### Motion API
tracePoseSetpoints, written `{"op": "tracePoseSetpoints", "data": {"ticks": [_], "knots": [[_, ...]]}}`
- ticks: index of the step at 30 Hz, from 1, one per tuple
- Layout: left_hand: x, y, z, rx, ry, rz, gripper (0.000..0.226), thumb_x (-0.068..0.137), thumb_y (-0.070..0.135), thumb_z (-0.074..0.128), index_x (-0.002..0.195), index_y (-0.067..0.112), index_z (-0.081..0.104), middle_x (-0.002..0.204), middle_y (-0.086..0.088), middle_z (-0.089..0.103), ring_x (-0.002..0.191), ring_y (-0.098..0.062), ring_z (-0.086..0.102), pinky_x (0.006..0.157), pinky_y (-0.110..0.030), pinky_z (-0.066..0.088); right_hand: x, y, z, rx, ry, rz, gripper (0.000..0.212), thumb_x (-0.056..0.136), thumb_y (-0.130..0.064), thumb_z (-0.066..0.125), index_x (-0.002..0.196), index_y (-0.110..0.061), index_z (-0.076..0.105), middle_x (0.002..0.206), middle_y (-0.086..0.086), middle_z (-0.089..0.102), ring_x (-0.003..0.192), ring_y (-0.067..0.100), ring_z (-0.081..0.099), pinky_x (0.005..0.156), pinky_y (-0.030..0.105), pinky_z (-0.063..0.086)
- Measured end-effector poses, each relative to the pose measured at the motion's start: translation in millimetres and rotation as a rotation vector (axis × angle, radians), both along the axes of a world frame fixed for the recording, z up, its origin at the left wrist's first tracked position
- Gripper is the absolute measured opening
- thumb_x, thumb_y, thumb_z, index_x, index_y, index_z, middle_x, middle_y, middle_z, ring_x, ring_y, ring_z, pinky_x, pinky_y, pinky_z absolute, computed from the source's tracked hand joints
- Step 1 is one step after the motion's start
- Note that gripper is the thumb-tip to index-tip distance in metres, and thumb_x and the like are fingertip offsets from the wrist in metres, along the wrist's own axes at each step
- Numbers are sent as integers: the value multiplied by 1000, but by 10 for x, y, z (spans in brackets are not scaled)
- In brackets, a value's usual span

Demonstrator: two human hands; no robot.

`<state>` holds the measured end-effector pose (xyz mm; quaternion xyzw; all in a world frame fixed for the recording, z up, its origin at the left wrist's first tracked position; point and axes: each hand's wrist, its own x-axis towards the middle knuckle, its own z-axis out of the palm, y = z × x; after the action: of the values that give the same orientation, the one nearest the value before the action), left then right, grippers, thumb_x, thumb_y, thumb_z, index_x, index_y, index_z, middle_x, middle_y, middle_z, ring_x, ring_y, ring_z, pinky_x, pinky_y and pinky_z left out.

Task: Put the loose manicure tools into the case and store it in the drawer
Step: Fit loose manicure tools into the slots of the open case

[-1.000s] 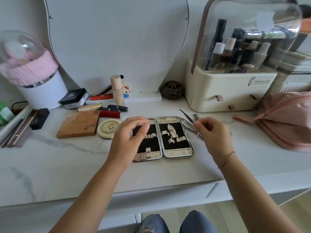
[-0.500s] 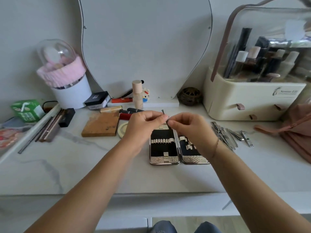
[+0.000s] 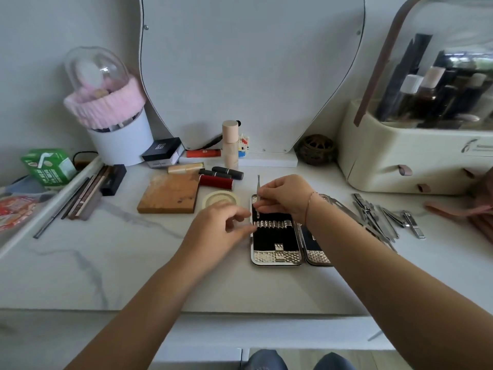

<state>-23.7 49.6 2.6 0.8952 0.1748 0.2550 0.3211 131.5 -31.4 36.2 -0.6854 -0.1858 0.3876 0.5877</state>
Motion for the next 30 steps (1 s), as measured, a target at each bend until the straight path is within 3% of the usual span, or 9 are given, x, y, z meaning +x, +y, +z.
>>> {"op": "tracePoseSetpoints", "data": {"ticks": [5, 9, 13, 19, 24, 30], "knots": [[-42, 43, -93, 142, 98, -61, 52, 70, 58, 65, 109, 24, 66, 99, 14, 58, 98, -4, 44, 82, -22, 37, 17, 42, -32, -21, 27, 4, 5, 86, 1, 61, 81, 4, 59, 56, 14, 66, 51, 18, 68, 48, 22, 55], [-44, 50, -100, 174, 107, -74, 65, 66, 73, 54, 111, 27, 65, 103, 16, 58, 102, -3, 42, 83, -23, 37, 30, 38, -18, -65, 11, 45, 5, 85, 2, 61, 81, 4, 59, 54, 14, 66, 50, 18, 67, 47, 22, 55], [-42, 60, -102, 187, 115, -84, 68, 67, 74, 45, 112, 27, 65, 103, 14, 59, 102, -5, 43, 81, -23, 36, 43, 35, 40, -145, -31, 94, 7, 85, 1, 61, 79, 3, 59, 51, 13, 66, 45, 16, 66, 43, 21, 53], [-45, 57, -109, 177, 102, -67, 67, 66, 73, 47, 110, 27, 66, 101, 14, 60, 103, -6, 45, 82, -23, 37, 28, 58, -17, -111, -17, 28, 5, 85, 1, 62, 83, 5, 59, 51, 12, 66, 45, 16, 65, 44, 21, 53], [-51, 49, -97, 180, 116, -60, 65, 66, 71, 54, 111, 25, 66, 101, 12, 60, 102, -8, 45, 82, -24, 37, 50, 30, 23, -159, -31, 93, 8, 85, 1, 61, 78, 3, 58, 49, 12, 65, 43, 14, 65, 41, 20, 51], [-55, 44, -96, 165, 113, -63, 70, 65, 73, 46, 110, 24, 67, 102, 10, 62, 102, -9, 46, 85, -28, 40, 118, 20, 71, -193, -22, 116, 10, 87, 4, 57, 77, 4, 57, 45, 11, 63, 40, 13, 63, 40, 20, 51]]}}
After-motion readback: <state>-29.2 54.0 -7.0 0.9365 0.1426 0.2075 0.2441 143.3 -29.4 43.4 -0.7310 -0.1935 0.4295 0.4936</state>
